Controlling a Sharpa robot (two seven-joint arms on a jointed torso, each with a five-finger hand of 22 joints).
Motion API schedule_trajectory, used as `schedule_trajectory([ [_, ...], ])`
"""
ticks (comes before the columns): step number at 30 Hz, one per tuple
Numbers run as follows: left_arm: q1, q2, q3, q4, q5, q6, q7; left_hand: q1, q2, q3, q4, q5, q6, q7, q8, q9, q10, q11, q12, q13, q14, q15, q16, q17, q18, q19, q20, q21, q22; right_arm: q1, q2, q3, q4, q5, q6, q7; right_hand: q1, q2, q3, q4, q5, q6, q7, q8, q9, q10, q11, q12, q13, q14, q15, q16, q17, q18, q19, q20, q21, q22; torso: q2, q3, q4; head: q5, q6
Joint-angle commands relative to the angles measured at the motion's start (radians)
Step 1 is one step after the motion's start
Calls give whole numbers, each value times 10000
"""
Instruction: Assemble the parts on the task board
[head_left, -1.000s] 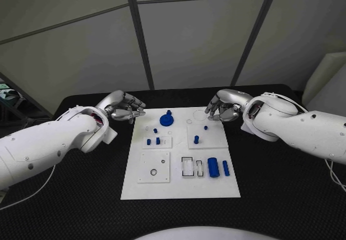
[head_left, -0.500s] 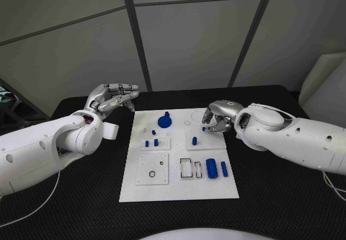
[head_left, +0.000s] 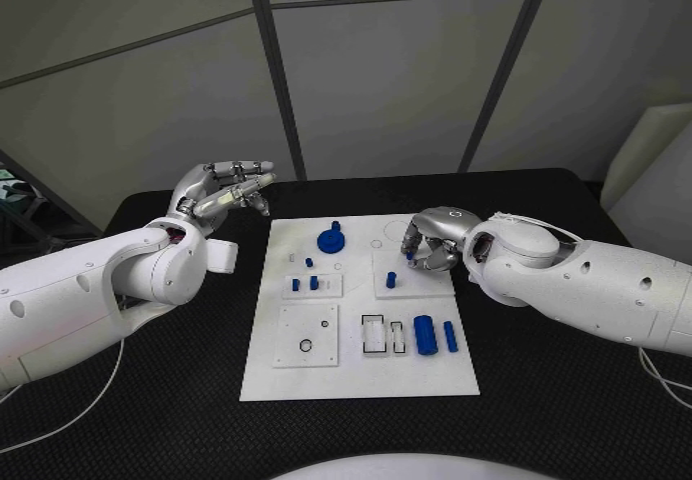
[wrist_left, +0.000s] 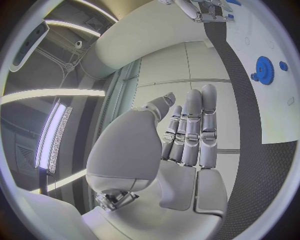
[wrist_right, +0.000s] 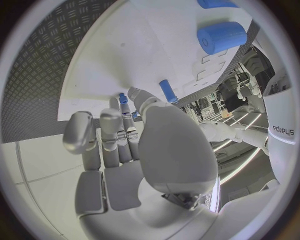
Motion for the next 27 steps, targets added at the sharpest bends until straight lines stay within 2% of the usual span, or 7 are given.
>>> schedule_trajectory([
  [1,12,-4,11,19,210,100,206,7,66,-2,-33,-49,49,0,65,-2,74,-22,46,-1,-1,-6,52,-9,-248,-102,-1,-46,-11,-13,54,-1,-45,-135,249,-52,121,38,153,-34,-151,68,6,10,19,131,-40,63,0,282,53,257,229,-246,186,19,291,358,-6,3,-4,10,-37],
  [9,12,-5,11,-2,213,34,140,5,91,1,-29,-47,74,5,83,2,82,-21,63,-4,-14,-6,66,-17,-248,-109,-1,-47,-11,-57,117,-2,-68,-268,428,-153,315,283,595,-255,-404,544,-92,172,91,783,-210,320,119,387,-87,1274,1277,-491,800,-42,1254,1590,-12,6,-11,41,-104],
  [12,12,-13,11,-14,214,18,118,4,94,0,-28,-48,79,6,87,3,82,-21,65,-4,-16,-6,68,-18,-248,-110,-1,-47,-11,-65,115,-2,-45,-388,341,-262,443,462,764,-406,-738,766,-148,254,130,1009,-286,389,190,389,-146,1484,1471,-539,914,-93,1444,1833,-11,7,-10,37,-117],
  [15,12,-17,11,-32,214,-4,92,2,95,0,-28,-48,83,6,90,4,82,-20,67,-5,-18,-6,70,-19,-248,-111,-1,-48,-11,-72,102,-2,-5,-526,183,-382,550,584,909,-557,-876,903,-172,302,156,1124,-329,408,245,372,-175,1594,1563,-565,968,-128,1548,1966,-18,8,-11,37,-137],
  [20,12,-20,11,-89,214,-43,63,26,114,8,-45,-46,116,2,115,9,77,-23,80,-11,-33,-9,87,-29,-246,-117,-4,-47,-10,-79,71,-1,103,-762,-55,-561,612,630,1038,-714,-908,956,-171,302,163,1168,-335,386,290,353,-179,1687,1638,-586,1007,-144,1632,2075,-15,17,-12,44,-159],
  [27,12,-8,11,-177,261,-77,-4,52,115,9,-70,-48,139,0,134,12,66,-23,90,-19,-50,-12,101,-39,-245,-123,-7,-45,-7,-81,-30,4,311,-1025,-355,-836,596,628,1153,-843,-911,966,-160,275,159,1171,-324,335,328,331,-169,1764,1691,-600,1026,-141,1694,2152,-20,5,-17,28,-169],
])
